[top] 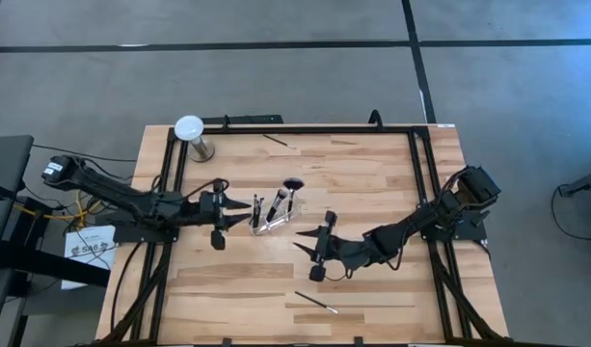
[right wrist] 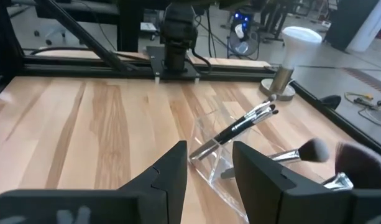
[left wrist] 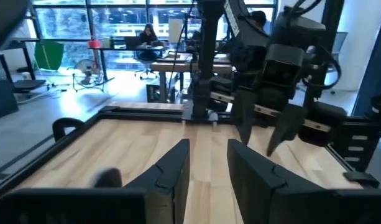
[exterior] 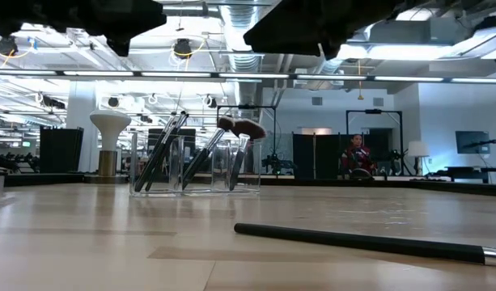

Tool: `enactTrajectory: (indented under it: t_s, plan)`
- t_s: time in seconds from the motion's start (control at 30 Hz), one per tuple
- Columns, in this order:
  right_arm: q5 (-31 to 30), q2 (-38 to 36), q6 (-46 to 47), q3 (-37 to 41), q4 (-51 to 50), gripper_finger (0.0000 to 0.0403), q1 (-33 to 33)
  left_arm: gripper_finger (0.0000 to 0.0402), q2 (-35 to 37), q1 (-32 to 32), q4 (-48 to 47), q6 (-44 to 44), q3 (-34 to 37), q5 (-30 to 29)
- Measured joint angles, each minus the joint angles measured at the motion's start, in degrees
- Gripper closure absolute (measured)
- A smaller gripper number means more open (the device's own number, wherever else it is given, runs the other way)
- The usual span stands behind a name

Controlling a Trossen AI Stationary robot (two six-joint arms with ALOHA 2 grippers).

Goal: Put items in baskets/containers
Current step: Put the white eyeshadow brush into the left section of the transparent organizer

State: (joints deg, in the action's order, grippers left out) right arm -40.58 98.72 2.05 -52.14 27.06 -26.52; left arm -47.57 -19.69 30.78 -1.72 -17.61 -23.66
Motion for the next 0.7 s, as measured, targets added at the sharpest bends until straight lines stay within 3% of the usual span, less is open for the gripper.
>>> enactTrajectory:
  t_s: [0.13,0.23,0.43,0.7]
  plan:
    - [0.1,0.0,0.4,-0.8,-1.2,0.0285,-0.6,0.0297,0.0,-1.0,-0.3,0.0,0.0,-0.2]
    - [0.1,0.0,0.6,-5.4,-8.6,0.0285,-2.2,0.0297,0.0,-1.7,-0.3,0.0,0.0,-0.3]
    - [1.7,0.0,15.9,-13.0,-27.5,0.0285,-6.4,0.0297,0.0,-2.6,-0.3,0.0,0.0,-0.3]
    - [-1.2,5.7,27.3,-14.4,-30.4,0.0285,-14.6,0.0297,0.1,-2.8,0.1,0.4,0.0,1.5]
